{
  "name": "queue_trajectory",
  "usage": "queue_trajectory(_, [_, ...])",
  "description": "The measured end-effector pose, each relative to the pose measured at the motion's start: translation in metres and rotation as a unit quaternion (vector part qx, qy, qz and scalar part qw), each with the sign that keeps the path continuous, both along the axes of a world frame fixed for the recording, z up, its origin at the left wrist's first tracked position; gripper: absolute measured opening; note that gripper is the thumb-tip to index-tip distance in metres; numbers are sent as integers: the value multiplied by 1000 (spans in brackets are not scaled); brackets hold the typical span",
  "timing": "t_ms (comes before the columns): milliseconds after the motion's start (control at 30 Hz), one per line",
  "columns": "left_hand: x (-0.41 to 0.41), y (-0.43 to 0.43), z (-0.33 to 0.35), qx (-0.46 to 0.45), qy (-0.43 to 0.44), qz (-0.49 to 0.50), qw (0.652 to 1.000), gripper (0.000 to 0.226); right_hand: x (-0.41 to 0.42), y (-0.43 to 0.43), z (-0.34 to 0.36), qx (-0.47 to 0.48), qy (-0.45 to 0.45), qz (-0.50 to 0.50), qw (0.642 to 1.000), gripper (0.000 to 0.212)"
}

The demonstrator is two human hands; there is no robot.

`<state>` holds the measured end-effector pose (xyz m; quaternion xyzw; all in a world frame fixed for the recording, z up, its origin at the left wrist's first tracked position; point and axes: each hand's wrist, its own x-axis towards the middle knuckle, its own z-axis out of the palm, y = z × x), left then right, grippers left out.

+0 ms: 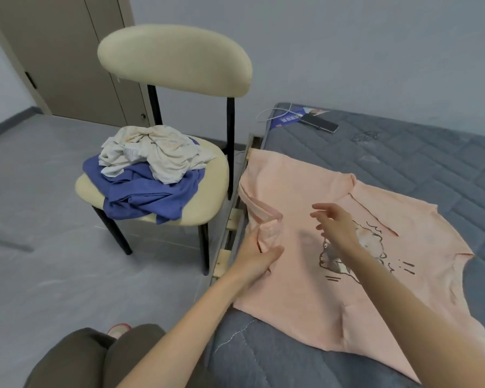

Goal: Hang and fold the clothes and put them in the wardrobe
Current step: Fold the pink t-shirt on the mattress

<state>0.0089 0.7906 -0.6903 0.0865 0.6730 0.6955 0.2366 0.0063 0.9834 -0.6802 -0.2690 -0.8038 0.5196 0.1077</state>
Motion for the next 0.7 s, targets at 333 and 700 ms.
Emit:
queue_trajectory(333, [39,47,-47,-263,121,-244,925,76,50,60,-17,-11,-65,-55,996,15])
queue_trajectory(700, [35,41,-65,-316,255,-215,888,21,-3,11,-47,113,-216,188,951,70])
